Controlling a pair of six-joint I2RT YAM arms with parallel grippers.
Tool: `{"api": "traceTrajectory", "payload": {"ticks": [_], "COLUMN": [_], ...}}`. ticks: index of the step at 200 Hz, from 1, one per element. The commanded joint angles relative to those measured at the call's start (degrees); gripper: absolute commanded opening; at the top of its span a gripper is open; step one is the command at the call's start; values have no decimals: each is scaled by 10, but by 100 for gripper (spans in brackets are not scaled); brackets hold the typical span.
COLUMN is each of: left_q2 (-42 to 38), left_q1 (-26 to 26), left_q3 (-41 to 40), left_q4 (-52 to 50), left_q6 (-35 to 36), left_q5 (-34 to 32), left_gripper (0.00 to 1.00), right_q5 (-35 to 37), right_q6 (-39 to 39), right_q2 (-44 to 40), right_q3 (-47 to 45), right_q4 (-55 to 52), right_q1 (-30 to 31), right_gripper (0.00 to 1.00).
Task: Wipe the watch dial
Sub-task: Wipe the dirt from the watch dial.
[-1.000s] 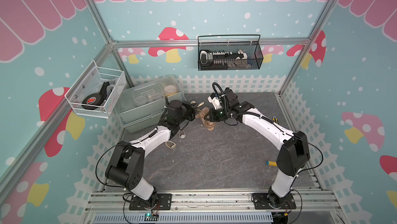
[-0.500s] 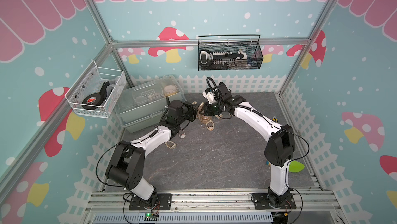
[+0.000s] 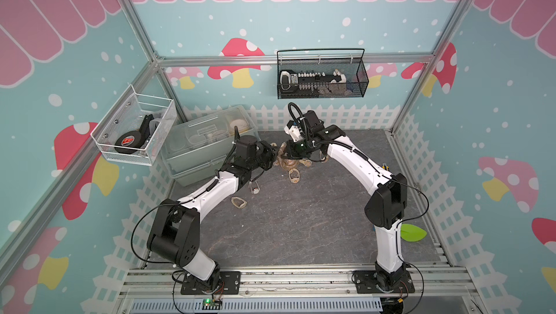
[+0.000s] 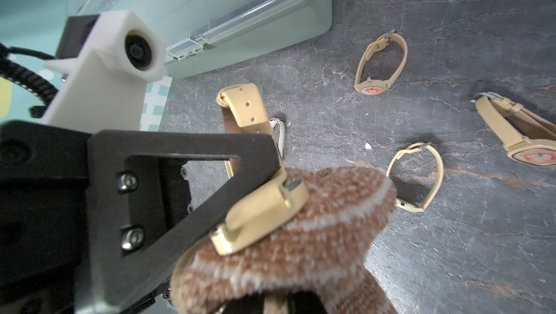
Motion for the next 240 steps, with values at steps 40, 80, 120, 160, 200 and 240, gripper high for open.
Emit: {"api": "traceTrajectory", "payload": {"ticks": [40,80,120,160,200,240], "left_q2": [-7,-15,-39,-44,-33,-12], "left_q1": [-14,-31,-20,-20,-20,-20], "left_q3": [14,13,-10,-23,-1,20], "left_q4": [-145,-146,-140,-132,-199,-265], "left_q6": [92,96,61,21,25,44], "left_q5": [100,119,107,99,76,60], "left_gripper": [0,0,0,0,0,0], "right_q5": [6,2,7,23,32,26], "right_q6": [-13,-7,-15,-40,-31,-15], "right_q2": [38,64,56,-3,-87,-161], "right_q3": [118,177,186,92,-67,-195], "right_q4": [33,18,0,8,74,121], "right_q1": [-26,-45,-65,-70,-70,-70], "right_gripper": [0,0,0,0,0,0]}}
